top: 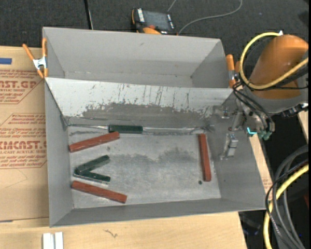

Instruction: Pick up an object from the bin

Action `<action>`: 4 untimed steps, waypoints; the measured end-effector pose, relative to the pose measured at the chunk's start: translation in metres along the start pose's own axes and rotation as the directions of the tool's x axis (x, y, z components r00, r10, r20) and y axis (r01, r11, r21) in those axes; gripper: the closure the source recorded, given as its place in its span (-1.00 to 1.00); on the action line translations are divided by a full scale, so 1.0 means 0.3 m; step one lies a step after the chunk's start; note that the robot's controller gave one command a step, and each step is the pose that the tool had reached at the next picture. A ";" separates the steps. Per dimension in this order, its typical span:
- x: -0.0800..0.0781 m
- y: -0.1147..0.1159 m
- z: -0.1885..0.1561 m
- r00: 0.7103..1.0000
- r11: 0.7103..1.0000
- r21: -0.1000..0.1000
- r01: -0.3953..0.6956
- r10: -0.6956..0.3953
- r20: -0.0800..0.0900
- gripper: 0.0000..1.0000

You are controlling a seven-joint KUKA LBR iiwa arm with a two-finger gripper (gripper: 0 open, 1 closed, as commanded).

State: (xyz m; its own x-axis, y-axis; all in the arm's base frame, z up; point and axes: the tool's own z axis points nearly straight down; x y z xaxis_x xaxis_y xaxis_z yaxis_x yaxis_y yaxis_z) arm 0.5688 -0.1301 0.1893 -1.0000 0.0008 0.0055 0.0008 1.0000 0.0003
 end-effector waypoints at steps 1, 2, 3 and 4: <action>0.011 -0.067 0.399 0.854 0.854 -0.006 0.520 -0.520 0.009 -1.00; 0.027 0.001 0.296 0.606 0.606 0.006 0.796 -0.796 0.007 -1.00; 0.006 -0.010 0.299 0.311 0.311 -0.004 0.950 -0.950 0.015 -1.00; 0.004 0.059 0.395 0.221 0.221 0.007 0.975 -0.975 0.015 -1.00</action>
Offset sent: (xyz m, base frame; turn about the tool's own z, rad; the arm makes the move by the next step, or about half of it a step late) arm -0.0050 -0.0260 -0.1193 -0.5493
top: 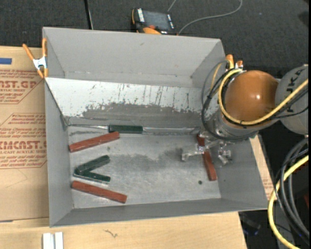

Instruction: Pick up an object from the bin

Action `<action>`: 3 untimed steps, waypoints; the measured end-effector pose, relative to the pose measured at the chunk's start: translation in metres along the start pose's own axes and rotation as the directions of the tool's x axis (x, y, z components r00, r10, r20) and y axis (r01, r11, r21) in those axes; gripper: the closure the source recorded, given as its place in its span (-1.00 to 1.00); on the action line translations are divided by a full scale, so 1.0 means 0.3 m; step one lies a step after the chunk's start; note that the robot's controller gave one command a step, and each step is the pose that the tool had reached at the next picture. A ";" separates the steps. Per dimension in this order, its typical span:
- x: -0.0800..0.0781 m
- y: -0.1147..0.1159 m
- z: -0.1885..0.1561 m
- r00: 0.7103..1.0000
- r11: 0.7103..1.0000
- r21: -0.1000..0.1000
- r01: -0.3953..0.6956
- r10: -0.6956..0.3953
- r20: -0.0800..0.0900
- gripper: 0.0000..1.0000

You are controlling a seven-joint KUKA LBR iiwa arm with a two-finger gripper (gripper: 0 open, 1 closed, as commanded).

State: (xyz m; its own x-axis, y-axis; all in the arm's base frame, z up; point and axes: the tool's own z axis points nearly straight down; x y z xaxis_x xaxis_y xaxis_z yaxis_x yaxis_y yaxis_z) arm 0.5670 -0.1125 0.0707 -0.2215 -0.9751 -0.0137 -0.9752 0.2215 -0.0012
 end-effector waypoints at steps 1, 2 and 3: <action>-0.016 0.000 -0.001 1.000 1.000 0.000 0.000 0.000 -0.006 -1.00; -0.007 -0.001 -0.002 1.000 1.000 0.000 -0.001 0.001 -0.010 1.00; -0.016 -0.008 -0.214 1.000 1.000 0.006 -0.002 0.003 -0.011 1.00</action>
Offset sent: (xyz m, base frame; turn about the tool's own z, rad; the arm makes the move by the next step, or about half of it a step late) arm 0.0000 0.0000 0.0000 0.0000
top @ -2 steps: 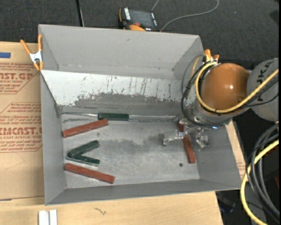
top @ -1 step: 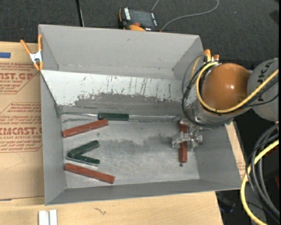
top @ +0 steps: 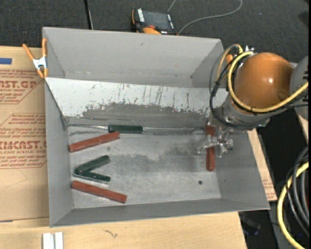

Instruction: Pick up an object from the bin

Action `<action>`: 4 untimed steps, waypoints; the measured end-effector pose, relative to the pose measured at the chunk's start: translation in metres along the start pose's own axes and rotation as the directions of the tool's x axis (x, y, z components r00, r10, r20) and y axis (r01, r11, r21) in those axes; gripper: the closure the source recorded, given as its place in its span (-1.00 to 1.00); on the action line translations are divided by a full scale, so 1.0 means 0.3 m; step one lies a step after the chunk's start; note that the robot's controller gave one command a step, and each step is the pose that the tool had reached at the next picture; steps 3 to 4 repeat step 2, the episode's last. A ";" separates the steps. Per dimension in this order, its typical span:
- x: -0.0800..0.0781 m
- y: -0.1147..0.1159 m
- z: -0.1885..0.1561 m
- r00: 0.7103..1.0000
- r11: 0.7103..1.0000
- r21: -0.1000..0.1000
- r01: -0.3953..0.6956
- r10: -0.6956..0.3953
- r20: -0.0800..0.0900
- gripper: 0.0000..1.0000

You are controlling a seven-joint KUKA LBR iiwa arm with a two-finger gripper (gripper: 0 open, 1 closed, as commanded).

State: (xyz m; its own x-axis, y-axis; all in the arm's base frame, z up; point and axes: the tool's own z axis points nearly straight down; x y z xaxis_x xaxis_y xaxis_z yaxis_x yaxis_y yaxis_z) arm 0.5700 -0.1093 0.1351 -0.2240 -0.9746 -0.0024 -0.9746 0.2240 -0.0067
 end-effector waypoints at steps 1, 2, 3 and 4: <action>-0.007 -0.005 -0.176 1.000 1.000 -0.001 -0.001 0.001 0.000 1.00; -0.012 -0.005 -0.177 1.000 1.000 -0.006 -0.002 0.002 0.001 1.00; -0.012 -0.005 -0.177 1.000 1.000 -0.006 -0.002 0.002 0.001 1.00; -0.012 -0.005 -0.177 1.000 1.000 -0.006 -0.002 0.002 0.001 1.00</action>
Offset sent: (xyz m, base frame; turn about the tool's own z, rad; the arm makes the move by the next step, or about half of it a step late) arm 0.0000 0.0002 0.0497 0.0000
